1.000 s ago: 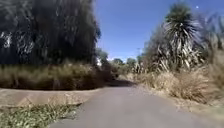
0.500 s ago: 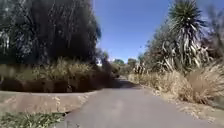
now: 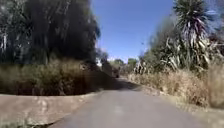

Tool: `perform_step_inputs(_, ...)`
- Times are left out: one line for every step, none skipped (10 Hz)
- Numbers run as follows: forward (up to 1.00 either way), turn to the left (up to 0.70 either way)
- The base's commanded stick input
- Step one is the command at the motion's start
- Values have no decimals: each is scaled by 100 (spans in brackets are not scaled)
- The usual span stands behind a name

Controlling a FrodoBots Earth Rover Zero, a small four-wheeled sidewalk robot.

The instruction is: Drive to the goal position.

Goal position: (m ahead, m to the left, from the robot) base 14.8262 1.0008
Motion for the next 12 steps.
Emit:
perform_step_inputs(85, -34)
perform_step_inputs(85, -34)
perform_step_inputs(85, 0)
perform_step_inputs(85, 0)
perform_step_inputs(85, 0)
perform_step_inputs(85, 0)
perform_step_inputs(85, 0)
perform_step_inputs(85, 0)
perform_step_inputs(85, 0)
perform_step_inputs(85, 0)
perform_step_inputs(85, 0)
perform_step_inputs(85, 0)
